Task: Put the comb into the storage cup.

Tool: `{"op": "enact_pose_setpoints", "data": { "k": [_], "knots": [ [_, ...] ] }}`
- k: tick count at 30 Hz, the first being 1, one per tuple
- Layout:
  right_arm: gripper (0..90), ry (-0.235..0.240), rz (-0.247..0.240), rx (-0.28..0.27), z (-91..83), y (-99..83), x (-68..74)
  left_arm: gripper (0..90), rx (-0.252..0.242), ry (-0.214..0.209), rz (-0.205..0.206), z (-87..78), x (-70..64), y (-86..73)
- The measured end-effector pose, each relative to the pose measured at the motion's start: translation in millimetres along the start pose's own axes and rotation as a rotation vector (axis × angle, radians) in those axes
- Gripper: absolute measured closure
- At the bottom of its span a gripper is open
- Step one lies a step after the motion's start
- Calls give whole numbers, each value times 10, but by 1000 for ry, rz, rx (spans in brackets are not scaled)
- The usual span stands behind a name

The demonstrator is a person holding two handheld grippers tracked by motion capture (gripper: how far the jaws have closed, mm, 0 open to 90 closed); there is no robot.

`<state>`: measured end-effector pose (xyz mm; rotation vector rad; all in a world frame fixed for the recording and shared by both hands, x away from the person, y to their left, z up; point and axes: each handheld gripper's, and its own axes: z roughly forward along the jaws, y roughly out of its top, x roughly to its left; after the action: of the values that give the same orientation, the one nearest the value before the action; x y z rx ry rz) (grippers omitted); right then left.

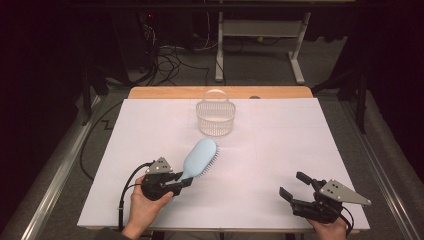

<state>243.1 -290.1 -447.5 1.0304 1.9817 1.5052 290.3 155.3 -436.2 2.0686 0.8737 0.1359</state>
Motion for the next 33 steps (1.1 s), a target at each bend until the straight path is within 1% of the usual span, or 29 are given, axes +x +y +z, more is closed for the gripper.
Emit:
{"op": "enact_pose_setpoints", "data": {
  "k": [3,7,11,13,14,16,17,22,25,26,28,33],
  "knots": [
    [196,10,2,-1,29,12,37,692,-4,-2,-1,11,-12,5],
    [193,22,0,11,75,21,80,693,-5,-9,4,26,-28,15],
    [190,32,-3,7,107,30,105,693,-6,-13,8,39,-46,24],
    [186,41,-2,6,128,37,128,692,-4,-17,14,48,-56,32],
    [184,54,-2,6,156,48,161,693,-4,-22,16,61,-71,39],
    [183,59,-5,5,167,53,171,693,-5,-24,18,70,-80,44],
    [179,73,-5,4,196,68,207,693,-8,-28,20,80,-92,50],
    [170,93,-7,2,241,94,250,692,-7,-32,28,97,-110,64],
    [164,105,1,-1,271,113,271,693,-11,-35,27,114,-124,72],
    [162,117,11,-4,288,126,277,693,-10,-38,31,123,-134,79],
    [161,124,20,-6,306,140,286,692,-8,-40,37,132,-142,88],
    [161,128,18,-22,342,170,315,692,-6,-44,46,157,-170,104]
  ]
}}
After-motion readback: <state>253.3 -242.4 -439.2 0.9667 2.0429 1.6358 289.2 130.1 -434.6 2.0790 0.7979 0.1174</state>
